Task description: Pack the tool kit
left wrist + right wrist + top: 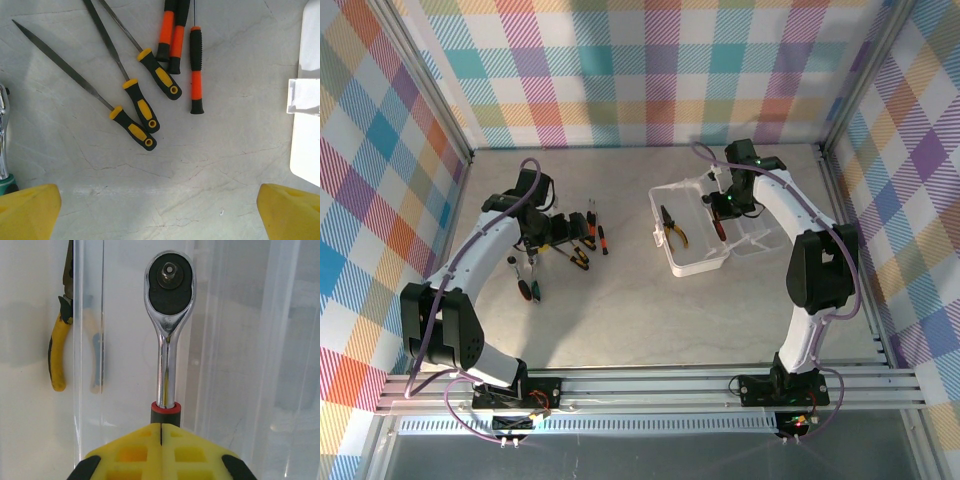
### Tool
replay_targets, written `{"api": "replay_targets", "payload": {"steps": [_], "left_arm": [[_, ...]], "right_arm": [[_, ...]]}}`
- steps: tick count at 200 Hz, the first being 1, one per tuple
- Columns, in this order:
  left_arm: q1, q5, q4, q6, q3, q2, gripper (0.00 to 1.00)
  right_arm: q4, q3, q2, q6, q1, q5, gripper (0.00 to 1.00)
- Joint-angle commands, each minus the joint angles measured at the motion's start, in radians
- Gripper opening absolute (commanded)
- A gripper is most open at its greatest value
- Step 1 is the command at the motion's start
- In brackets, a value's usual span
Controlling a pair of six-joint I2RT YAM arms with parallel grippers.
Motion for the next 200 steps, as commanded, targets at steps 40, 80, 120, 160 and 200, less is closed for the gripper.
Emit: {"api": "replay_targets", "payload": {"steps": [40, 80, 120, 160, 200], "left_arm": [[-0.007, -0.002, 0.006, 0.002, -0.007, 0.005, 1.0], [-0.007, -0.064, -0.015, 0.016, -0.007, 0.024, 1.0], [-0.001, -0.087, 0.005, -0.018, -0.042, 0.05, 0.99], [0.035, -0.022, 0.1, -0.087, -0.075, 0.133, 0.9], [0.044, -0.017, 0.151, -0.117, -0.053, 0.221, 0.65]], "right_arm": [[-0.011, 0.035, -0.063, 0.016, 0.029, -0.026, 0.0], [-0.018, 0.041, -0.164, 0.003, 0.063, -0.136, 0.38], [-0.015, -0.003, -0.247, 0.023, 0.115, -0.213, 0.99], [0.022, -0.106, -0.28, 0.052, 0.161, -0.229, 0.99], [0.06, -0.175, -0.304, 0.076, 0.173, -0.236, 0.99]]}}
